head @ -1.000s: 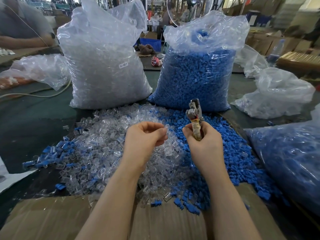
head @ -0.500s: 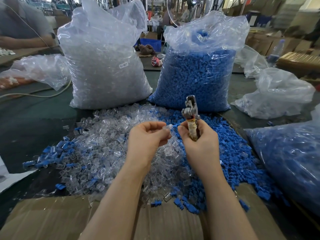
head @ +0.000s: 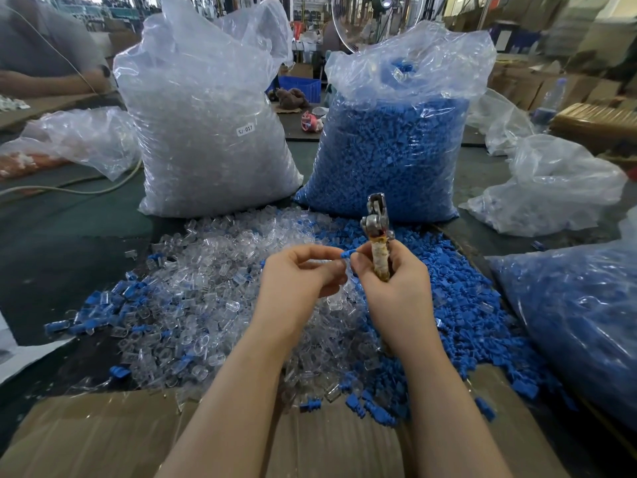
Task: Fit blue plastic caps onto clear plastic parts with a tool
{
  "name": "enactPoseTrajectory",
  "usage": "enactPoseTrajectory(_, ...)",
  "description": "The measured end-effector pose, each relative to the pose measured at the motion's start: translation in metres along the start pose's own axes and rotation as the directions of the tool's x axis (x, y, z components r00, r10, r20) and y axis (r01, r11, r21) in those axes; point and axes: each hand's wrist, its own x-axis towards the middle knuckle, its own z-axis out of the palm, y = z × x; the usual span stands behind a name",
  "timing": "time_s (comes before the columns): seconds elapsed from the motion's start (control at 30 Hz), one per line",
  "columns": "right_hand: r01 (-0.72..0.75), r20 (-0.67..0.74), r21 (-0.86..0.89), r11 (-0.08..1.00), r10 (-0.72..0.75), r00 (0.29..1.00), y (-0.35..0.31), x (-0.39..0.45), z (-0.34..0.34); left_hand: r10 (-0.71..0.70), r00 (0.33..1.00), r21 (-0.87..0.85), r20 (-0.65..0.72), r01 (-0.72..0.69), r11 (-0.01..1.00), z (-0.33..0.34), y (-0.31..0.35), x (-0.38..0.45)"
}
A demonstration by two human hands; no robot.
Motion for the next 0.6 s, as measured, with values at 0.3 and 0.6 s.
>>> enactPoseTrajectory(0.3,-0.007,-0.006,0.000,1.000,0.007,1.000,-0.0010,0.0002,0.0016,-0.144,0.987,-0.310,0.077,0.161,0.937,-0.0042,0.0064,0.0003)
enactPoseTrajectory(0.6,0.026,-0.046,-0.043,0.999,-0.028,0.999,0.0001,-0.0002,0.0028,-0.120,0.993,-0.301,0.009,0.117,0.946,-0.0023,0.0062,-0.0005)
